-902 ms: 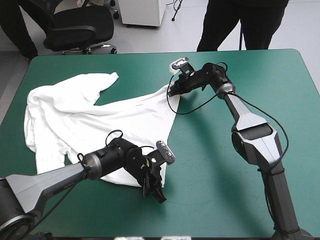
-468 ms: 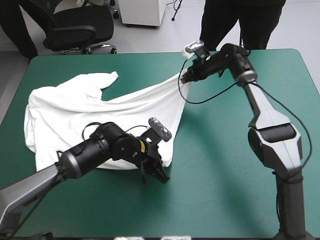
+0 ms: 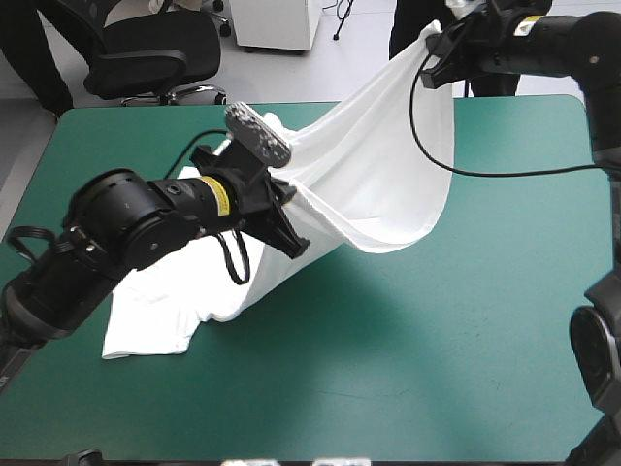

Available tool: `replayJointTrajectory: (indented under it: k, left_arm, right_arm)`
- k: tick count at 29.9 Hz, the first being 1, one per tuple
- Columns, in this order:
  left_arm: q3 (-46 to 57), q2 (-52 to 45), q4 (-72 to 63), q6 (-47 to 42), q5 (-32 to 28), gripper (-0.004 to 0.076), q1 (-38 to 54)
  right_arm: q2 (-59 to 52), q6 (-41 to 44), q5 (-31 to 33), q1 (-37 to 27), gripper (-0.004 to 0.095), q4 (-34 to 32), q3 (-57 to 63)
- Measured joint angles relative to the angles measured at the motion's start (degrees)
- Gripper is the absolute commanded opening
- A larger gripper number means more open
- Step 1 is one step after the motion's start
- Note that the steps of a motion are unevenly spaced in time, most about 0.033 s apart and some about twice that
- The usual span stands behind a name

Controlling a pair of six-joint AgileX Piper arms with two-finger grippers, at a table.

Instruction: Fold the cloth

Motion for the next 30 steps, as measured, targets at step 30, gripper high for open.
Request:
replayJointTrajectory:
  k: [30]
  left_arm:
    - [-50.6,-1.3,11.3,7.8,1.1,-0.0018,0.0]
  right_arm:
    - [-29.6,7.3,-10.6,-0.1,-0.0017,-11.7,-0.2]
